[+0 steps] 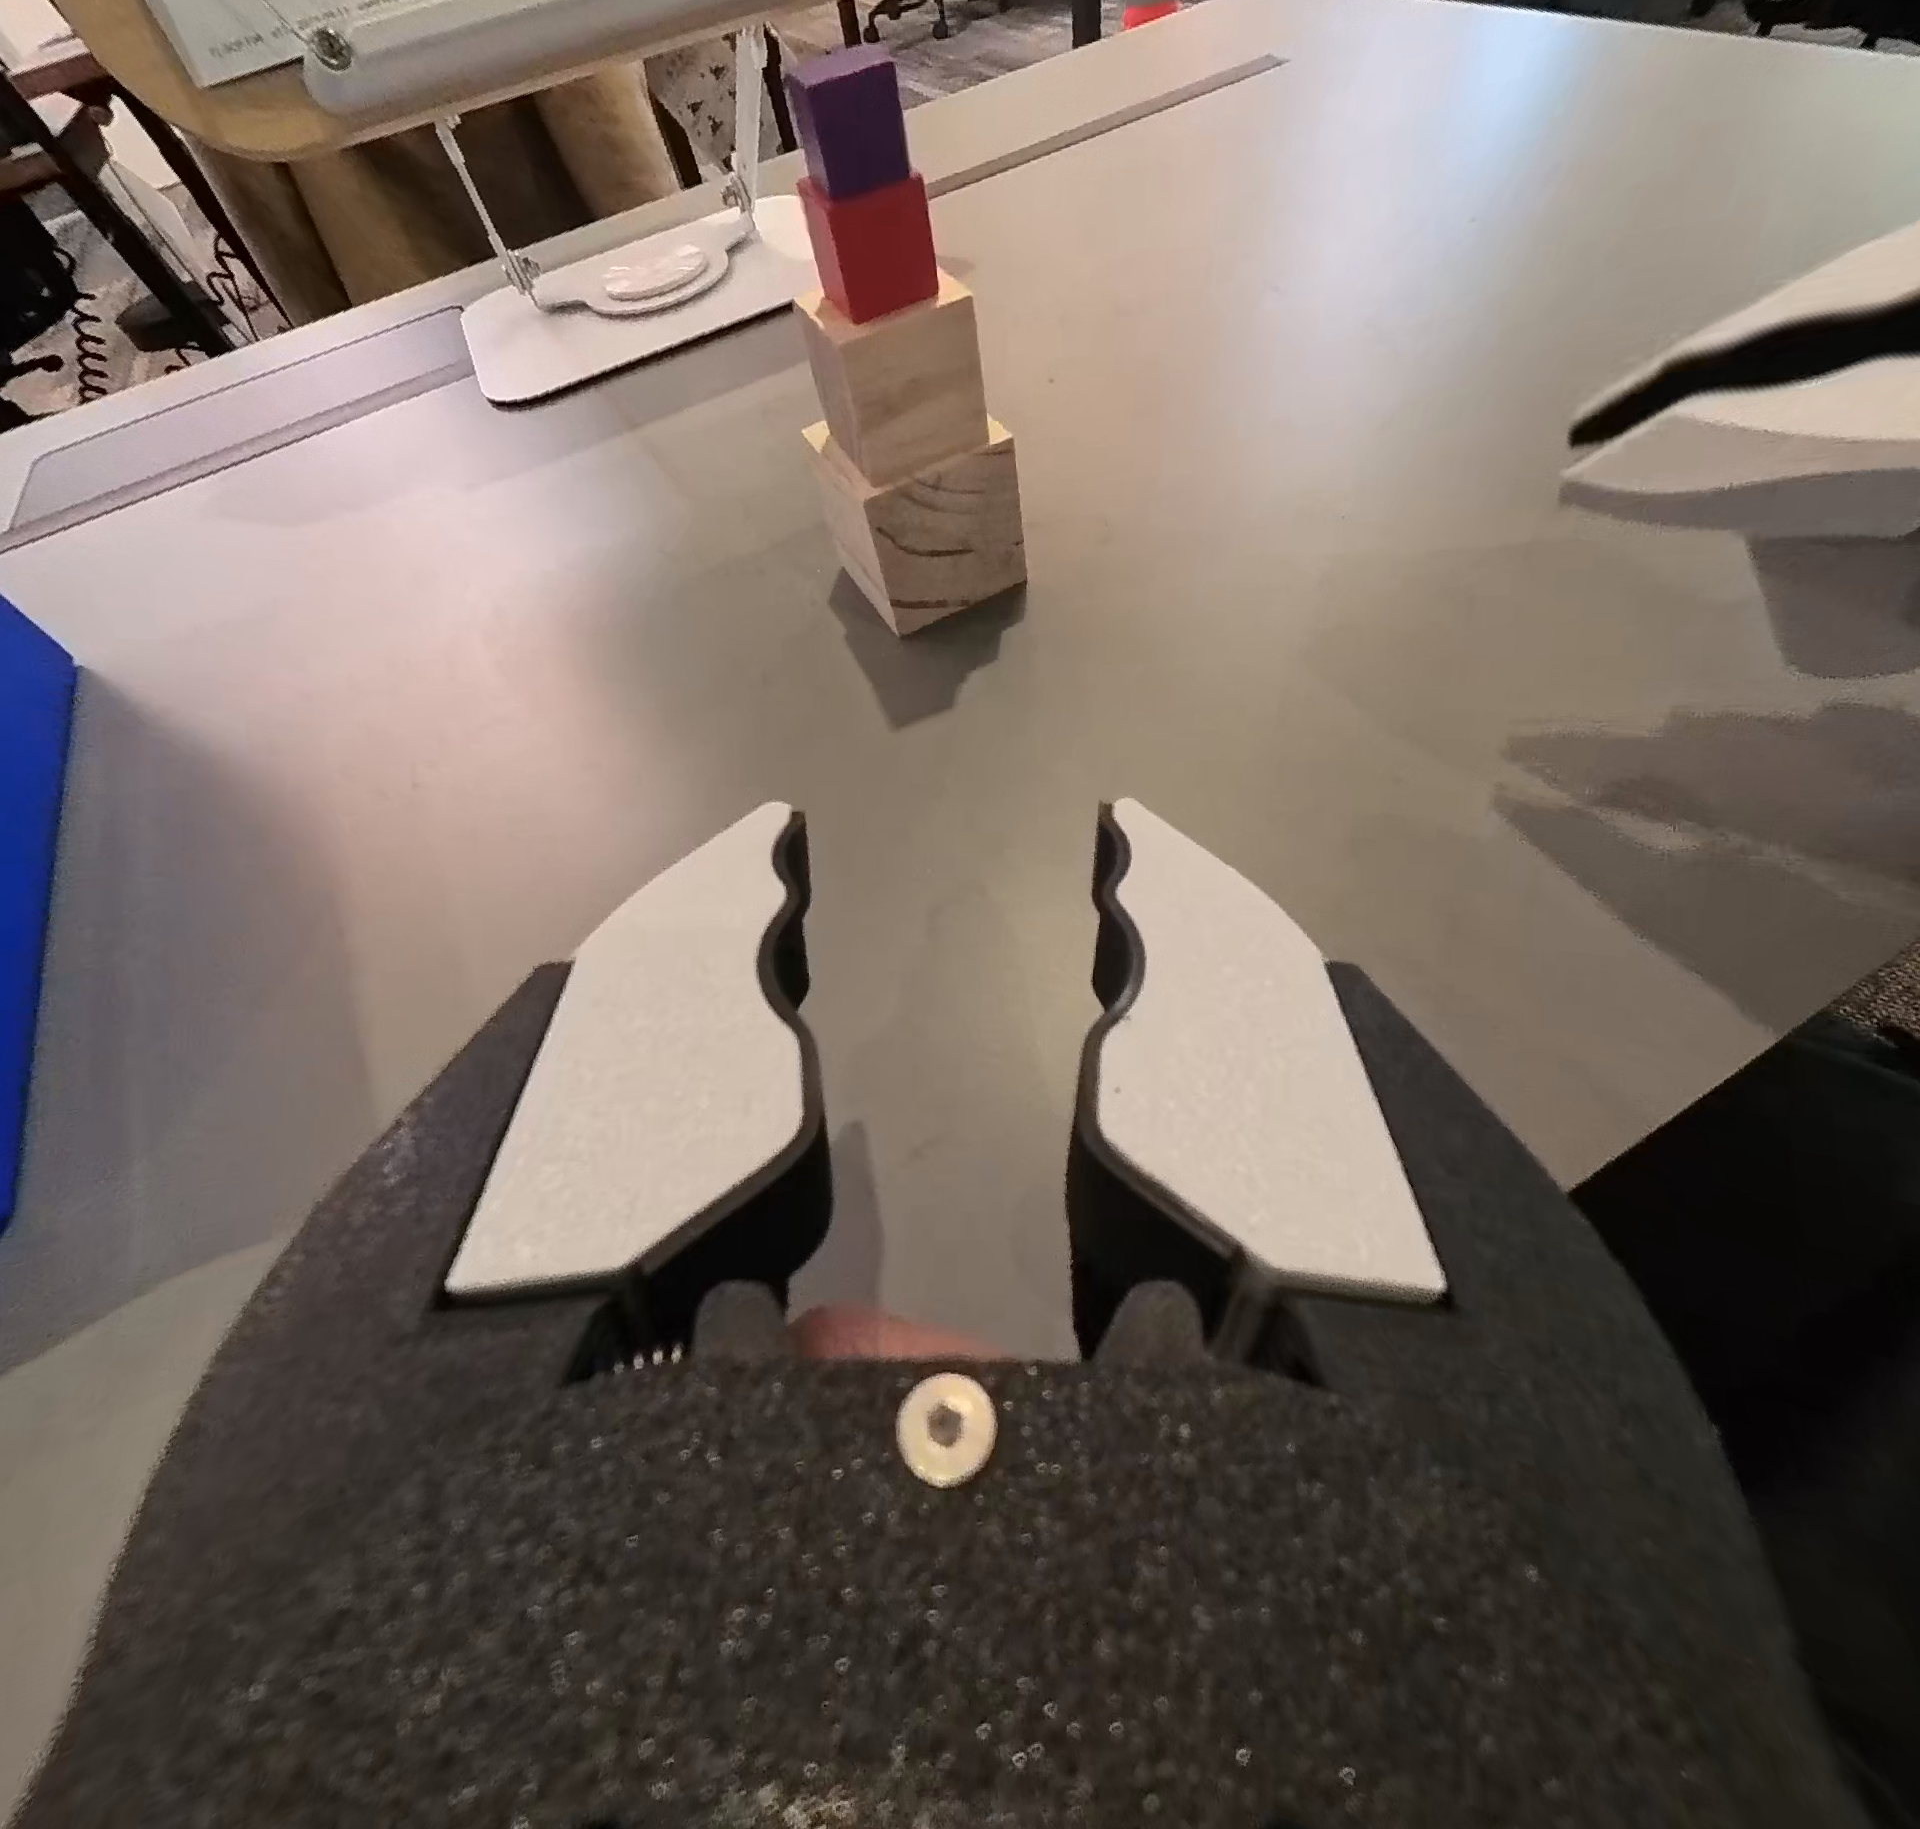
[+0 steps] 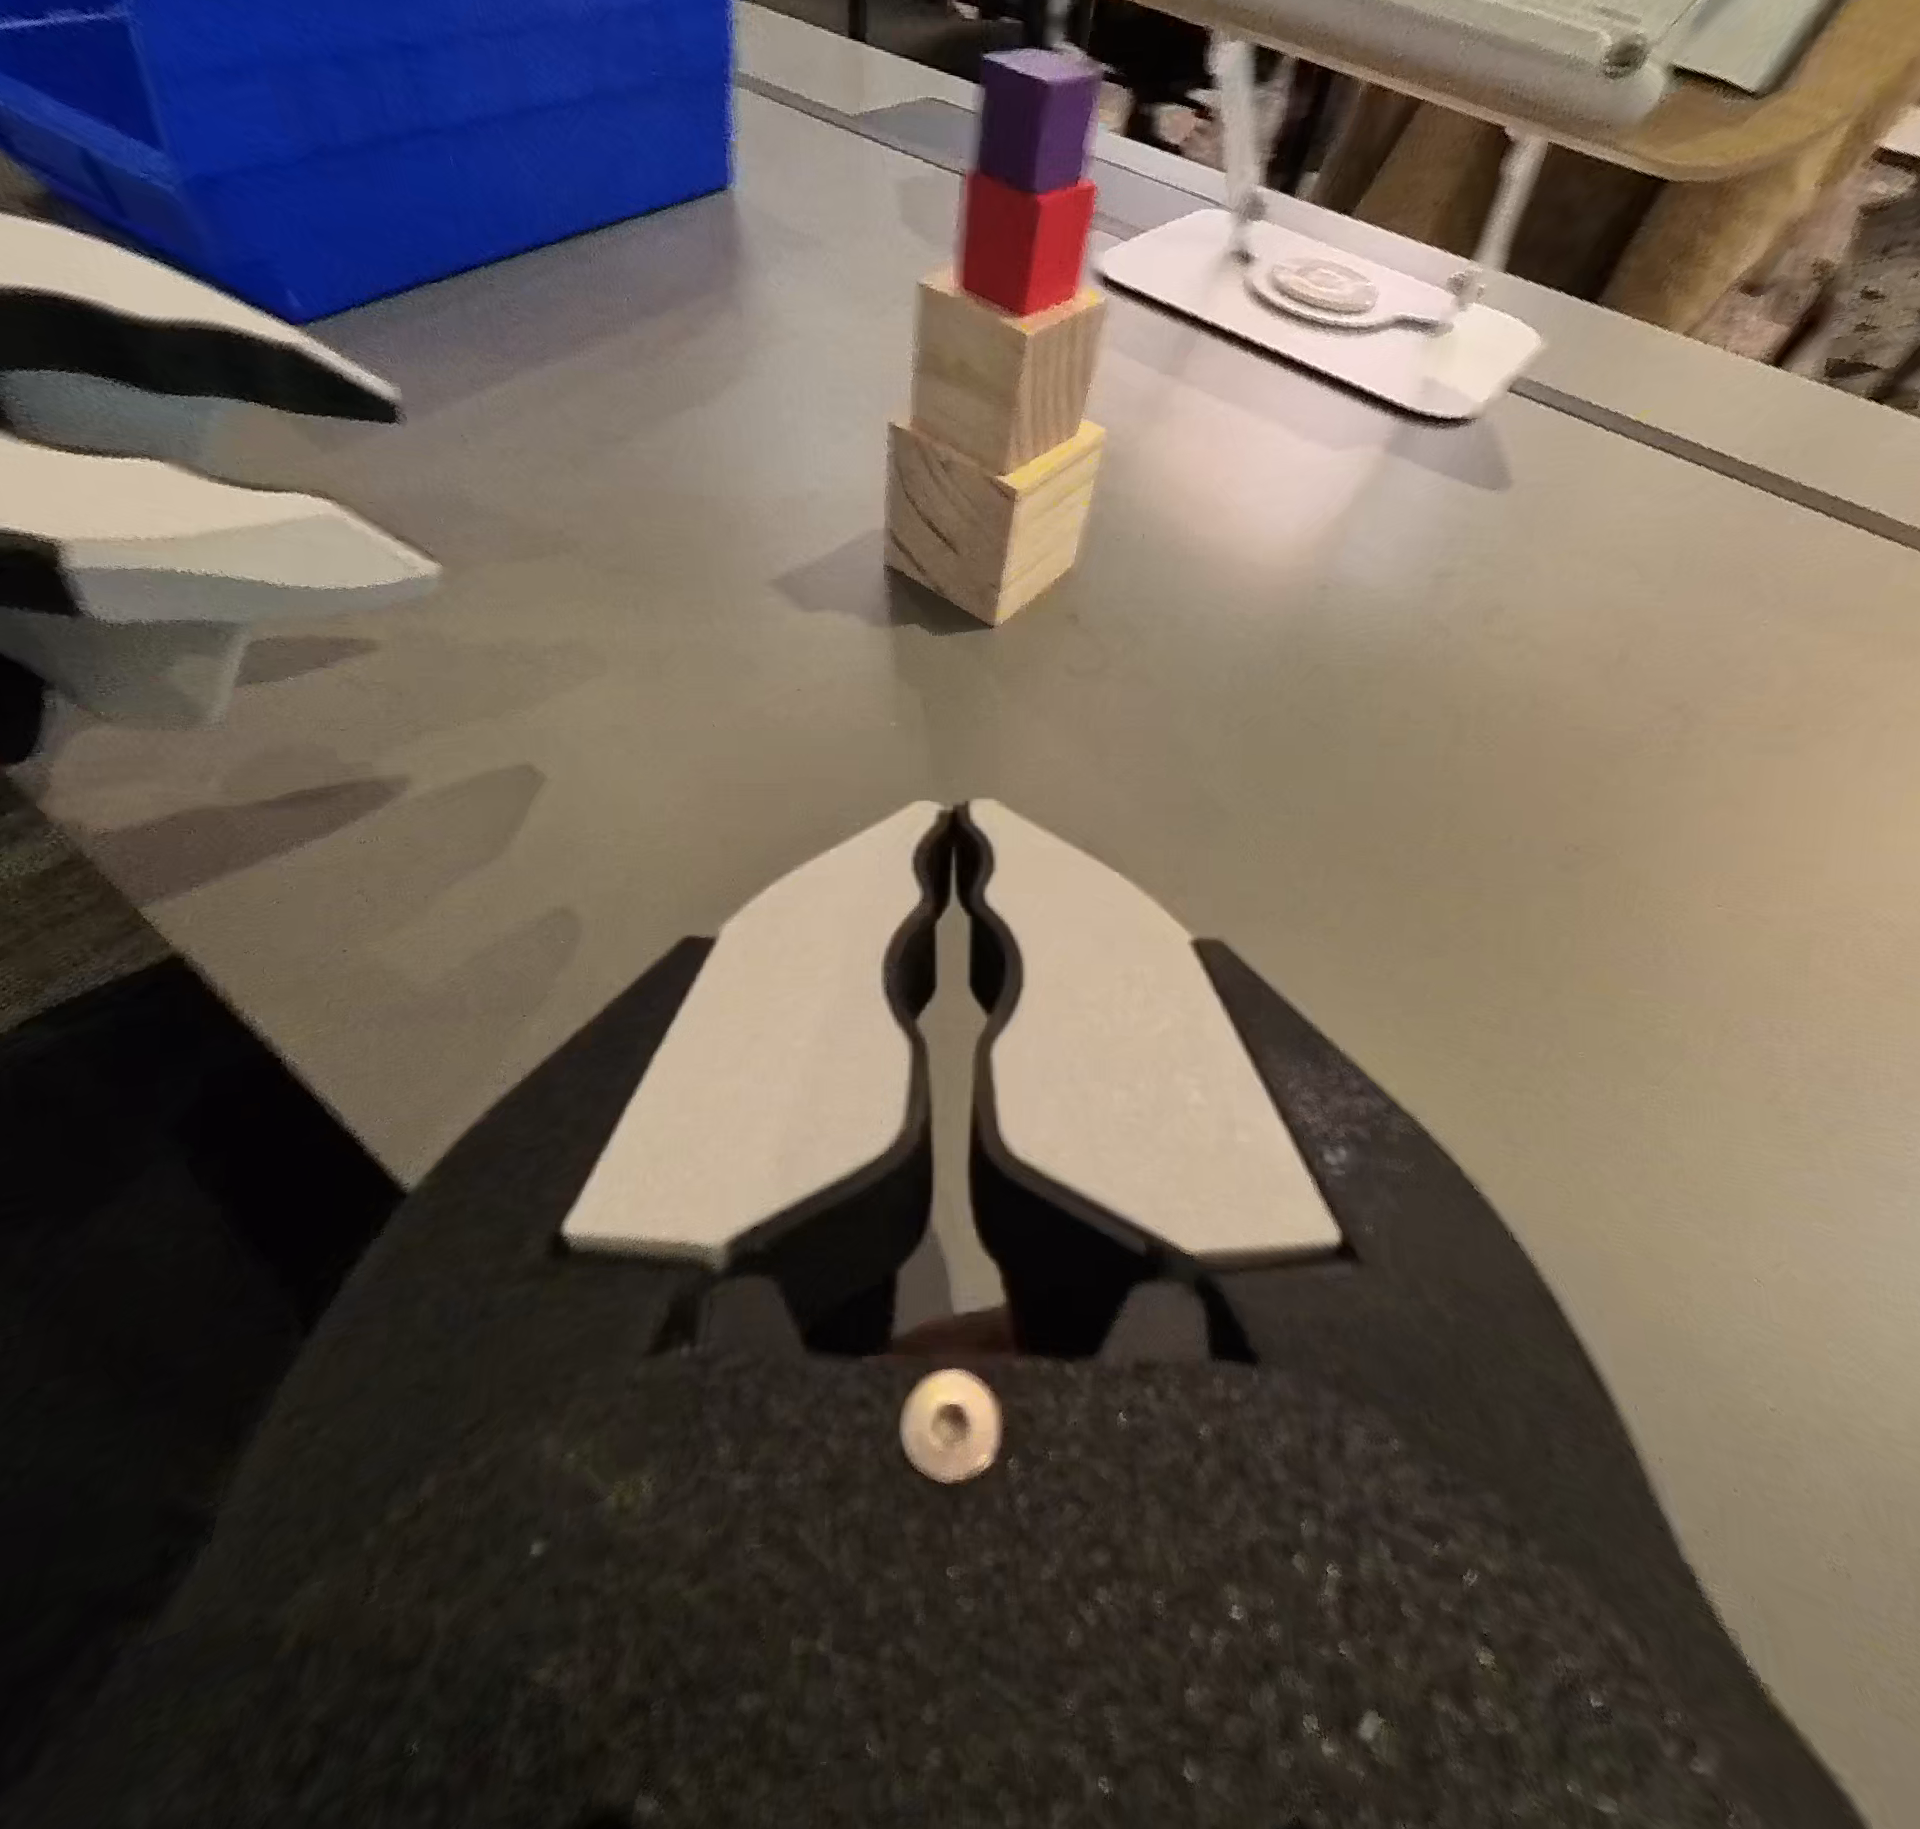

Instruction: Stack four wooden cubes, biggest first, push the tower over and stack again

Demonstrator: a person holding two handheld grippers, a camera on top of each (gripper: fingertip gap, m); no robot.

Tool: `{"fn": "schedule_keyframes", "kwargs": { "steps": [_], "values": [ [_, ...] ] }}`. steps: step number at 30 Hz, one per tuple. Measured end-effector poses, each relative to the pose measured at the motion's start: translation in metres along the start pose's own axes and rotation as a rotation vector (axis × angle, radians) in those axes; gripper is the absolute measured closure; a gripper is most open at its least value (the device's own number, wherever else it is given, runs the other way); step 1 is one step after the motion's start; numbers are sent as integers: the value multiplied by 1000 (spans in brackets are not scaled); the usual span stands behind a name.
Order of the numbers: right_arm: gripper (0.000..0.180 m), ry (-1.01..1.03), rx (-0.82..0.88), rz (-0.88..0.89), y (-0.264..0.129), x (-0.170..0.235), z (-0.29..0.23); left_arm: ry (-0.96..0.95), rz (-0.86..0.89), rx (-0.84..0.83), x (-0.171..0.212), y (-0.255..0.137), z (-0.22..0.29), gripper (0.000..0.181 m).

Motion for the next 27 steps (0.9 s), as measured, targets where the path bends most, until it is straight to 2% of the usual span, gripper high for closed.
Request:
{"fn": "schedule_keyframes", "kwargs": {
  "steps": [2, 5, 8, 11, 13, 15, 18, 19, 22, 27],
  "values": [
    [180, 17, -49, -15, 1, -2, -1, -3, -2, -2, 1, -1, -2, 129],
    [180, 33, -33, -12, 4, -8, 6, -20, -9, -4, 1, -3, -6, 129],
    [180, 47, 90, -59, 13, -9, 27, -37, -9, -21, 0, -7, -16, 129],
    [180, 144, 224, -138, 41, -7, 54, -67, -6, -40, 2, -10, -26, 129],
    [180, 240, 254, -201, 77, -7, 66, -88, -11, -41, 4, -10, -30, 129],
    [180, 321, 202, -255, 121, -22, 58, -98, -19, -41, 5, -11, -31, 129],
    [180, 368, -120, -234, 176, -67, -4, -73, -9, -60, 4, -14, -33, 129],
    [180, 357, -103, -257, 182, -74, -17, -64, -5, -74, 2, -15, -34, 129],
    [180, 271, -8, -208, 160, -82, -25, -79, 2, -88, 1, -19, -38, 129],
    [180, 214, -225, -179, 85, -51, -34, -83, -23, -73, 12, -17, -35, 129]
  ]
}}
Point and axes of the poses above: each gripper's, where its closed fingertips meet, y out along the fingers, x out of its underside, z = x × y across the jaws, the point moved 9 cm from there along -y, back along the fingers, and after that the axes turned 2 degrees about y, right-handed, at the moved point
